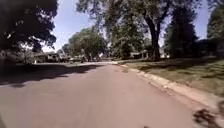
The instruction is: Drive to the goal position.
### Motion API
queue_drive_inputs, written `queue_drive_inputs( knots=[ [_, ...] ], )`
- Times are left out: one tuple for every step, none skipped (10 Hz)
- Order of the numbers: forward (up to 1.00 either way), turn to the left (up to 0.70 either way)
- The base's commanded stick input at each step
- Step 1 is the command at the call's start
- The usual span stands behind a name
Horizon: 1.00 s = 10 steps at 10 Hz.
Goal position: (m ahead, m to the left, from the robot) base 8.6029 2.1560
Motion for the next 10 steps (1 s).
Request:
queue_drive_inputs(
  knots=[
    [0.50, 0.00],
    [0.50, 0.00],
    [0.50, 0.00],
    [0.50, 0.00],
    [0.50, 0.00],
    [0.50, 0.00],
    [0.50, 0.00],
    [0.50, 0.00],
    [0.50, 0.00],
    [0.50, 0.00]
  ],
)
